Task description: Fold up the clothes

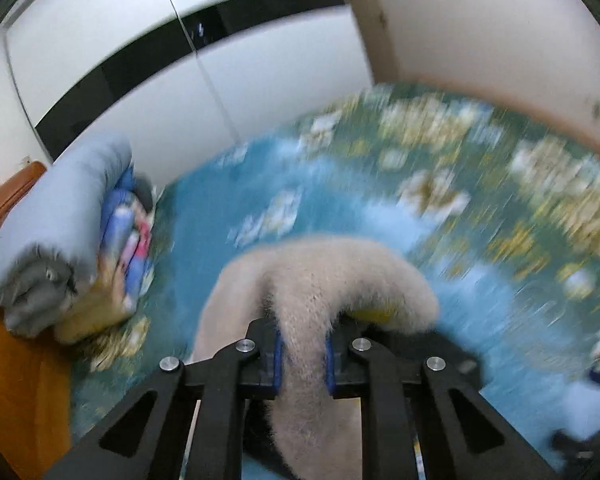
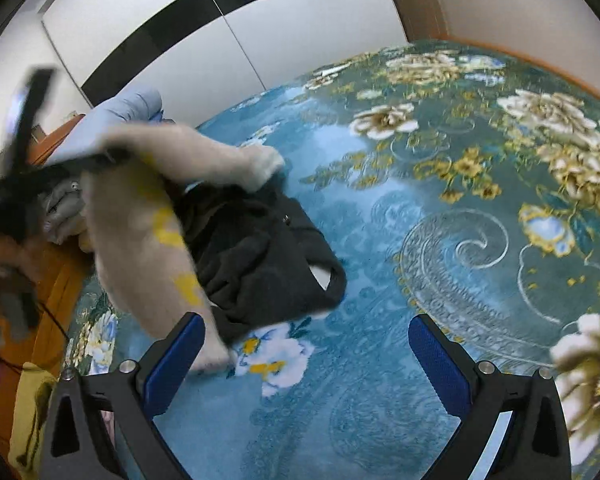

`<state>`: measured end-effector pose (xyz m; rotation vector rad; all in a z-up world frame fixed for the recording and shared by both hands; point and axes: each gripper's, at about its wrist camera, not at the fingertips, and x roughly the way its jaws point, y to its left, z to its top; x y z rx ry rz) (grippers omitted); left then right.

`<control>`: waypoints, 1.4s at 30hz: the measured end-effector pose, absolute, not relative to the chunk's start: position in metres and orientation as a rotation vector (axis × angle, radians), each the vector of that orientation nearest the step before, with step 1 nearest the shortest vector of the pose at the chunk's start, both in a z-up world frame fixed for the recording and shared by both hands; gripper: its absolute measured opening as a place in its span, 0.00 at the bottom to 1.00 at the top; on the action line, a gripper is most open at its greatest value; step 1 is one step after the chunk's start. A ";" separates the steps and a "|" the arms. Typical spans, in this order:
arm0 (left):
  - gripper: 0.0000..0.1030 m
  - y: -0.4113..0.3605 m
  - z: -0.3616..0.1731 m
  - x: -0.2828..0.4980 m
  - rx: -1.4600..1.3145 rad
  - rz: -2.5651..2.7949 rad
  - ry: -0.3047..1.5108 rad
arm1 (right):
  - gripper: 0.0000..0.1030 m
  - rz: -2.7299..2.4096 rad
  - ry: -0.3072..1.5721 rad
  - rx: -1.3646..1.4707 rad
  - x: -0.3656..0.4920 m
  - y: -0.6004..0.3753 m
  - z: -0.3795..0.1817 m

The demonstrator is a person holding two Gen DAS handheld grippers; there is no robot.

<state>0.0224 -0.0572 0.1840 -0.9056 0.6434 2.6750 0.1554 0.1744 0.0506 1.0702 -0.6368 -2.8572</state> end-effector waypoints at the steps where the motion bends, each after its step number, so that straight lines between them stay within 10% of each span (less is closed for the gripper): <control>1: 0.16 -0.055 0.203 0.033 -0.828 2.671 0.598 | 1.00 -2.861 -0.648 1.061 0.159 0.177 0.055; 25: 0.16 0.038 0.448 0.133 -0.338 1.936 -0.313 | 1.00 -3.461 -1.017 0.765 0.333 0.378 0.177; 38: 0.16 -0.067 0.072 0.051 -1.594 2.156 -0.441 | 1.00 -3.264 -1.079 1.249 0.321 0.377 0.117; 42: 0.16 -0.095 0.053 0.055 -1.683 2.178 -0.472 | 1.00 -3.163 -0.954 1.411 0.296 0.361 0.088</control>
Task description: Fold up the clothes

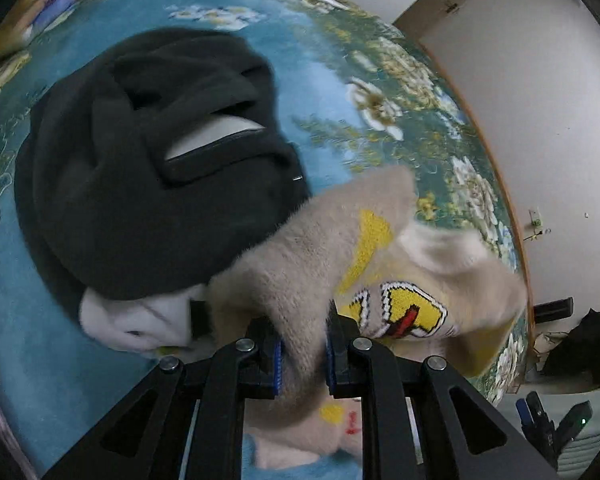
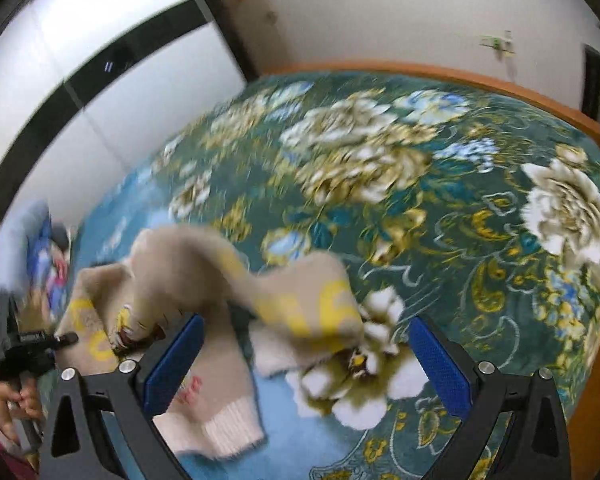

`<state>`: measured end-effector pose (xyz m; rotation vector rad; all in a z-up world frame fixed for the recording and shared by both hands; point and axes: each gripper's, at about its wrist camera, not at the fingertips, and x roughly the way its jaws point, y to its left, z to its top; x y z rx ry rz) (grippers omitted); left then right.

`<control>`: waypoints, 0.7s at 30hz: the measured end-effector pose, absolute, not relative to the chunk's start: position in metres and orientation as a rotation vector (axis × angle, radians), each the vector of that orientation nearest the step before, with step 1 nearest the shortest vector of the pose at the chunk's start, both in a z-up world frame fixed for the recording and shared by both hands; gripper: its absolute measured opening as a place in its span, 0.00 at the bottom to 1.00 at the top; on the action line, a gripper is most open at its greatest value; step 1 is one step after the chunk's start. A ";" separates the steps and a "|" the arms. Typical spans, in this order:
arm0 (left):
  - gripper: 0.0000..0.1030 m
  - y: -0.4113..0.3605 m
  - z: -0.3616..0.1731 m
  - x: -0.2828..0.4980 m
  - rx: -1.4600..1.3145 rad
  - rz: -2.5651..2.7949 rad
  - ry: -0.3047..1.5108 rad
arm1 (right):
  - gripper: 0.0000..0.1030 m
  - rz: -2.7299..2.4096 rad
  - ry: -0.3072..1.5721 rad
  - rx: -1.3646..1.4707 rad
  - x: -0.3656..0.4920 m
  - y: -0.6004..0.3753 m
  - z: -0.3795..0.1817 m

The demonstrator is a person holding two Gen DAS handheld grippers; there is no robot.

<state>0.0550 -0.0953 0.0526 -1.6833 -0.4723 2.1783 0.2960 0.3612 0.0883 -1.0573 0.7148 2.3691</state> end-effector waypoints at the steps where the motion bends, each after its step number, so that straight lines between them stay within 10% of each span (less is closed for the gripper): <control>1: 0.16 -0.097 0.055 0.056 -1.675 2.169 -0.461 | 1.00 2.378 0.707 -1.082 0.289 0.360 0.083; 16: 0.44 -0.088 0.065 0.047 -1.637 2.223 -0.190 | 0.98 2.597 0.496 -1.465 0.142 0.358 0.054; 21: 0.55 -0.055 0.088 0.056 -1.529 2.289 0.069 | 0.57 2.545 0.556 -1.638 0.135 0.354 0.020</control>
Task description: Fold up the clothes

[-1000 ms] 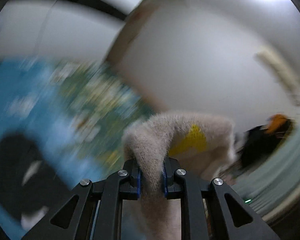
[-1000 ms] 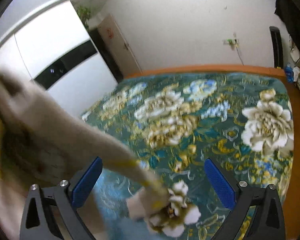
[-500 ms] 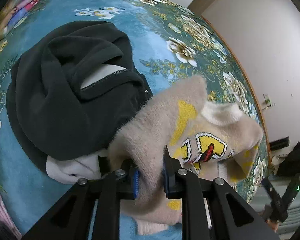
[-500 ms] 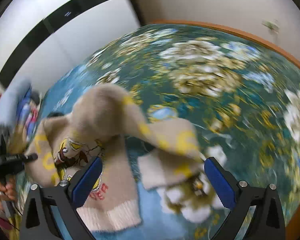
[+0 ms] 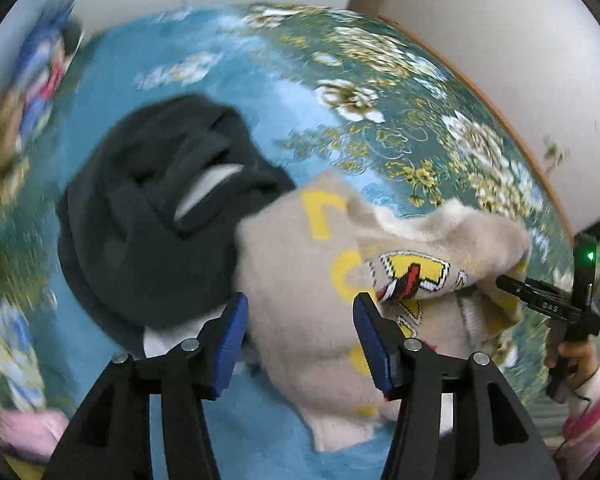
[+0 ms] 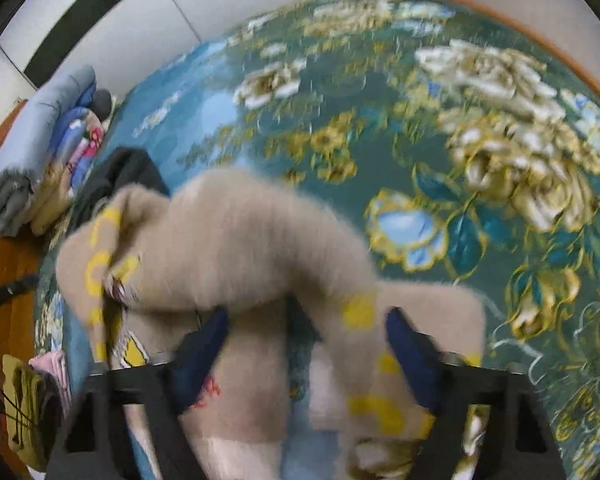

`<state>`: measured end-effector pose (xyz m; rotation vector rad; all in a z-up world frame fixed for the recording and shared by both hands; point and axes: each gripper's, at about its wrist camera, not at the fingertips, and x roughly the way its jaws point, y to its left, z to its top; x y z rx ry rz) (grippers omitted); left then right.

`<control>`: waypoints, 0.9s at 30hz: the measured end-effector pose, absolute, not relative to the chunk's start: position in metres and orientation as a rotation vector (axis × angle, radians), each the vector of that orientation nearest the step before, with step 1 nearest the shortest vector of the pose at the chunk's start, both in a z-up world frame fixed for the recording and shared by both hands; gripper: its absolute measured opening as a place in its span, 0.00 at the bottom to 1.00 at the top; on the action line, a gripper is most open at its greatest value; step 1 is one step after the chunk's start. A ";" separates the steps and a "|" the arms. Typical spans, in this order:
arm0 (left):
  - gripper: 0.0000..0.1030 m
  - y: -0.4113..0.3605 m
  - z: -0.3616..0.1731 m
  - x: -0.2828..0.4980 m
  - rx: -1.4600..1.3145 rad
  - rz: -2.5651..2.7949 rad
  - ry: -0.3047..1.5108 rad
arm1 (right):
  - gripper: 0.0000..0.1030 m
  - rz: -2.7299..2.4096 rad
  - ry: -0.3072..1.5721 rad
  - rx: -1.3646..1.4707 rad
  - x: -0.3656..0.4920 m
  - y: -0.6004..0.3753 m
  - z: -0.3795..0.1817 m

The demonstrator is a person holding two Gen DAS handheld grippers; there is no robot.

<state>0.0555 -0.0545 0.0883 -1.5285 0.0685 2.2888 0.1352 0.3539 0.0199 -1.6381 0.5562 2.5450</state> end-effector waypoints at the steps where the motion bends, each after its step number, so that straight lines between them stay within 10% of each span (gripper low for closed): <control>1: 0.55 -0.046 0.088 0.056 -1.525 2.286 0.106 | 0.41 2.528 0.561 -1.660 0.136 0.352 0.015; 7: 0.56 0.028 0.070 0.026 -1.547 2.292 0.347 | 0.11 2.525 0.503 -1.660 0.157 0.330 0.012; 21: 0.55 0.084 -0.007 -0.029 -1.705 2.284 0.850 | 0.10 2.528 0.687 -1.556 0.198 0.334 0.017; 27: 0.16 0.048 0.019 -0.017 -1.660 2.392 0.714 | 0.09 2.508 0.695 -1.515 0.202 0.339 0.016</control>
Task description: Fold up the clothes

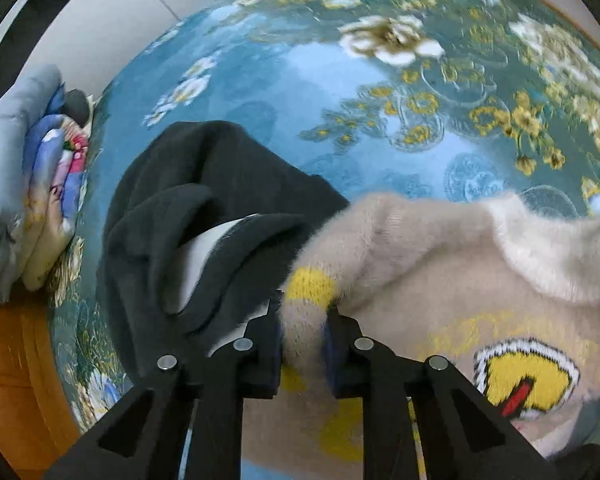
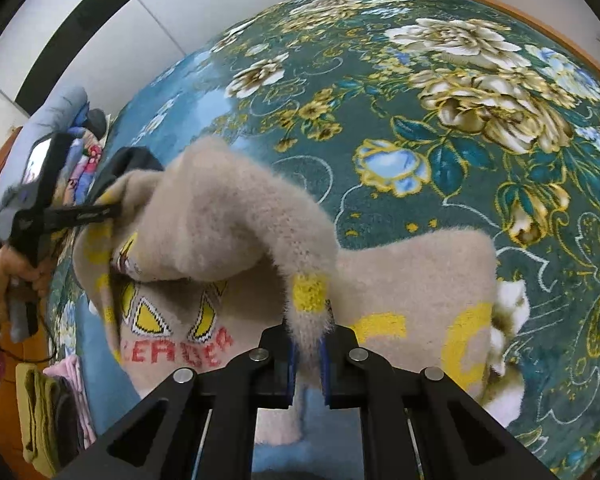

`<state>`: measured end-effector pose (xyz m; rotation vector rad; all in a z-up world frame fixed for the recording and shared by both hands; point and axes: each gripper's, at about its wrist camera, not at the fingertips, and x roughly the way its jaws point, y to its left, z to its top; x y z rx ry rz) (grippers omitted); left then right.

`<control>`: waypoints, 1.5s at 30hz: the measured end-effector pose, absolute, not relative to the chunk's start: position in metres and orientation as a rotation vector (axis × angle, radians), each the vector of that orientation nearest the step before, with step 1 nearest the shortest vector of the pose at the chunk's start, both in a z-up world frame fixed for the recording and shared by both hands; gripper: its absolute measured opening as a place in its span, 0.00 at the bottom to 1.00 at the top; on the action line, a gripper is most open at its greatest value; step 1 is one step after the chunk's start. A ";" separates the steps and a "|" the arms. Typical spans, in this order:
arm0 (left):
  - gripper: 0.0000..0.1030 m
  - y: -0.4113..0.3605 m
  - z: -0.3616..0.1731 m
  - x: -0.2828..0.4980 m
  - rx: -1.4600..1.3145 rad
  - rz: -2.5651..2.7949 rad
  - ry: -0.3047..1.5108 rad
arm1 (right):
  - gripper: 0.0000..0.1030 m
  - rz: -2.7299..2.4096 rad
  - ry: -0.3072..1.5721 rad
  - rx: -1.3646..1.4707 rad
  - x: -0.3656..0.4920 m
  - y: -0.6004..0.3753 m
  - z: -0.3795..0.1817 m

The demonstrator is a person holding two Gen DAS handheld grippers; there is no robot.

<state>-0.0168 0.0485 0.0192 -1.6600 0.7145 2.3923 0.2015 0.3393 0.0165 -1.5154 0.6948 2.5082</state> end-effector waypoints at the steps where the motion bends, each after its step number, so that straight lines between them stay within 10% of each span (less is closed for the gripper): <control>1: 0.16 0.042 0.026 -0.012 -1.639 2.410 0.684 | 0.09 2.503 0.693 -1.494 0.202 0.340 0.019; 17: 0.14 -0.049 0.228 0.056 -0.944 2.470 0.048 | 0.08 2.592 0.704 -0.950 0.222 0.399 0.182; 31: 0.14 -0.087 0.278 0.137 -0.859 2.174 -0.158 | 0.08 2.690 0.697 -0.754 0.352 0.382 0.275; 45: 0.15 0.025 0.092 0.005 -1.459 2.138 -0.102 | 0.08 2.345 0.891 -1.230 0.252 0.467 0.121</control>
